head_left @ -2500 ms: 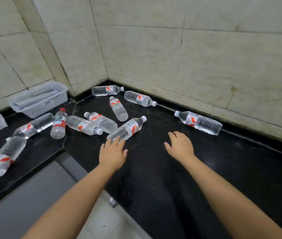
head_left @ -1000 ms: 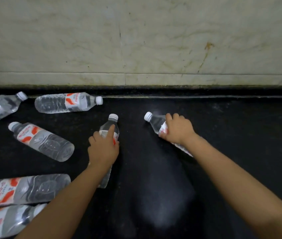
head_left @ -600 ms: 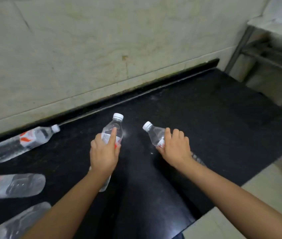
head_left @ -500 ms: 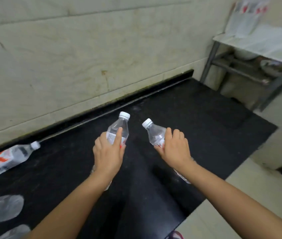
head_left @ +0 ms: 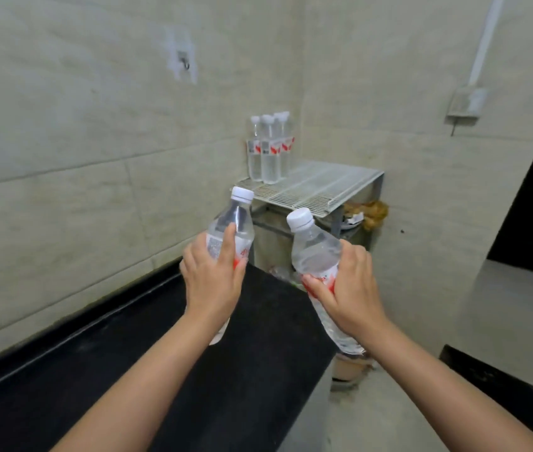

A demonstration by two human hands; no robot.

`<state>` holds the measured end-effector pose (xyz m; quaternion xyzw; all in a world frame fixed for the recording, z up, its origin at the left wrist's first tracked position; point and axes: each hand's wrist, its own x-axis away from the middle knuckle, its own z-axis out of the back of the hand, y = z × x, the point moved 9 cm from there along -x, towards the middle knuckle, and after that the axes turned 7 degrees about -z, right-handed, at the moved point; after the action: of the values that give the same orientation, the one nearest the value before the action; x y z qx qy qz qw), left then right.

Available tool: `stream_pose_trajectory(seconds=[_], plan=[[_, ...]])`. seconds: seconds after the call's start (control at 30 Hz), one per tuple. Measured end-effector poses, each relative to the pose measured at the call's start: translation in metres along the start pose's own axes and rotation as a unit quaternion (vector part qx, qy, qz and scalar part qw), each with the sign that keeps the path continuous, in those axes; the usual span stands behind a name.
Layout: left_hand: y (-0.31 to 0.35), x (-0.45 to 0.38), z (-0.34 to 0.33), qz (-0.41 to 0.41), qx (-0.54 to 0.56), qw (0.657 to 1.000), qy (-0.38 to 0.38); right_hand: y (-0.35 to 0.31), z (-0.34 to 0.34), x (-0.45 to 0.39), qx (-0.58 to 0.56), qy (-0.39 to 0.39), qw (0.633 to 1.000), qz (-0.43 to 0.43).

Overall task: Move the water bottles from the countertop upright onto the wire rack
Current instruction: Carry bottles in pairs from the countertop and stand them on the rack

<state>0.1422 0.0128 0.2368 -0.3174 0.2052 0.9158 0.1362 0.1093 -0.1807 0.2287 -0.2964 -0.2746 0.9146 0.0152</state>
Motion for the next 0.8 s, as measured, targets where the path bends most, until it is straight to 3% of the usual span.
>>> stream_pose_trajectory(seconds=[0.2, 0.43, 0.53, 0.67, 0.8], plan=[[0.088, -0.082, -0.043, -0.026, 0.003, 0.997, 0.071, 0.076, 0.059, -0.098, 0.01, 0.066, 0.997, 0.04], [0.111, -0.161, -0.086, -0.036, -0.035, 0.987, 0.152, 0.137, 0.081, -0.212, -0.081, 0.139, 0.985, 0.056], [0.105, -0.199, -0.112, -0.024, -0.044, 0.983, 0.176, 0.156, 0.073, -0.266, -0.114, 0.165, 0.977, 0.068], [0.098, -0.267, -0.152, -0.002, -0.041, 0.979, 0.197, 0.165, 0.033, -0.352, -0.087, 0.141, 0.981, 0.105], [0.094, -0.332, -0.198, 0.021, -0.041, 0.984, 0.172, 0.179, -0.008, -0.422, -0.082, 0.123, 0.98, 0.131]])
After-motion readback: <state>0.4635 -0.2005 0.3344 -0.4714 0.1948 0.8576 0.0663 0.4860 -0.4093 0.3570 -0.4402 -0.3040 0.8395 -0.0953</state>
